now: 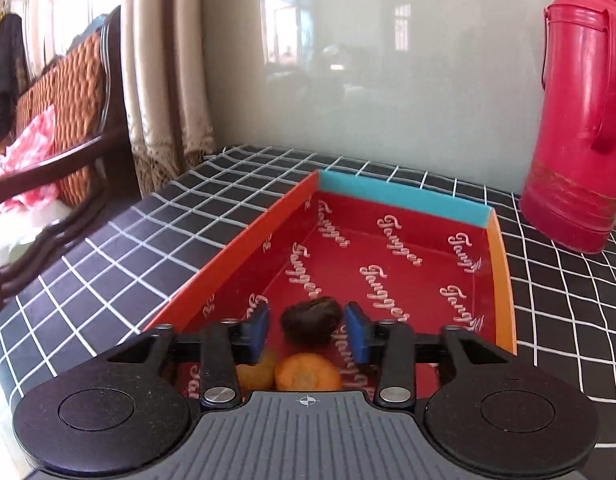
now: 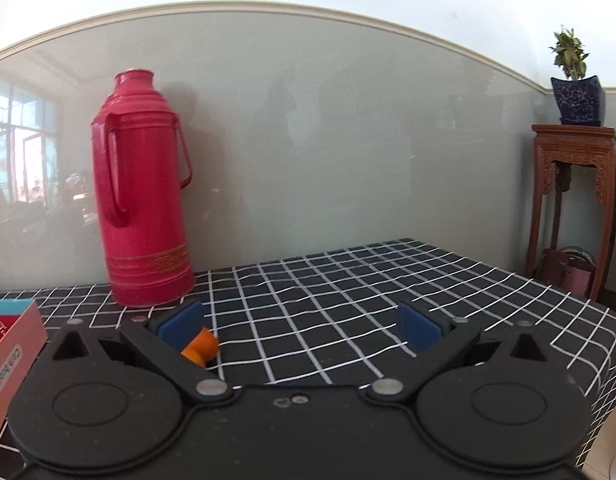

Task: Organize fruits
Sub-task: 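Move the right gripper to a mandarin orange and grasp it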

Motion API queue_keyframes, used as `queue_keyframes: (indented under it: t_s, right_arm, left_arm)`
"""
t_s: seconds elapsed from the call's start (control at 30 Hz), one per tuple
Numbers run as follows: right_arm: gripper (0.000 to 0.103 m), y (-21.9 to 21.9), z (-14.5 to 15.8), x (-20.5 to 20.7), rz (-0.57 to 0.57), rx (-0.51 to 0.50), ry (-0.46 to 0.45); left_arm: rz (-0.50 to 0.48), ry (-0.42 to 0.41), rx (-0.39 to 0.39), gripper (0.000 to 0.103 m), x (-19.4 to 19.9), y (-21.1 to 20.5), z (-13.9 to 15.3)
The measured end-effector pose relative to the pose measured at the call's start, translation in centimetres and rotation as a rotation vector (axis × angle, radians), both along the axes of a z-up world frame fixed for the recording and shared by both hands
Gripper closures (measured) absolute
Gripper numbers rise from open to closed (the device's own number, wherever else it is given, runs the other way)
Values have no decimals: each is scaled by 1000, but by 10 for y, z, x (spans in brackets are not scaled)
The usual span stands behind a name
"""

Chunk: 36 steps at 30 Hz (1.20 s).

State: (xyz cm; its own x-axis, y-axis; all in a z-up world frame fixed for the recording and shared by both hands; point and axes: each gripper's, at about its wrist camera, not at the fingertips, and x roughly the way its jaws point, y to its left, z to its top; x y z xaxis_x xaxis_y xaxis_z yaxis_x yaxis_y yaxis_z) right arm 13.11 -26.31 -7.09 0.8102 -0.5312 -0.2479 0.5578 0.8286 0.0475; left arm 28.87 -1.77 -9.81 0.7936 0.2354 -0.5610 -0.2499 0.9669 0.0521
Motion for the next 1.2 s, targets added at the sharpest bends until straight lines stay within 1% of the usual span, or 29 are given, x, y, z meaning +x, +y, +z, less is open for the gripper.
queue_keyframes:
  t_s: [0.03,0.07,0.1,0.17,0.3,0.47,0.57,0.63,0.7,0.8,0.87,0.93,0.97,1.1,1.17,1.2]
  right_arm:
    - [6,2,0,2,10,8,2]
    - [6,4,-1,4,19,12,5]
    - [6,5,-1,6,30,15,9]
    - [6,9,-2,10,57,19,22]
    - [6,14,-6,23,109,43,80]
    - [9,20,-13,43,166,74,146]
    - [12,25,-16,55,180,63,182]
    - [20,28,-18,65,192,43,225]
    - [25,29,-20,74,208,46,261]
    - [26,29,-26,86,217,63,314]
    - [30,29,-31,93,217,65,337]
    - [39,26,-34,102,215,64,365]
    - [39,24,-35,106,206,65,374]
    - [42,15,-41,117,178,71,403]
    - [53,14,-44,120,182,86,415]
    - [62,14,-46,121,192,94,418]
  left_arm:
    - [9,-12,0,30,-5,1,2]
    - [19,-28,-3,11,-11,3,5]
    - [19,-52,-4,8,-18,5,9]
    - [3,-91,10,7,-27,10,17]
    - [19,-126,6,0,-44,27,28]
    - [60,-160,25,0,-61,54,37]
    - [84,-166,46,0,-73,72,40]
    - [96,-167,56,0,-83,85,40]
    - [109,-172,71,0,-94,97,38]
    - [125,-177,71,0,-104,111,38]
    - [150,-189,78,0,-108,118,37]
    - [179,-205,98,0,-113,123,35]
    - [190,-206,99,0,-114,127,35]
    - [227,-207,55,0,-119,142,35]
    - [240,-198,34,0,-119,149,33]
    - [247,-192,23,0,-119,152,32]
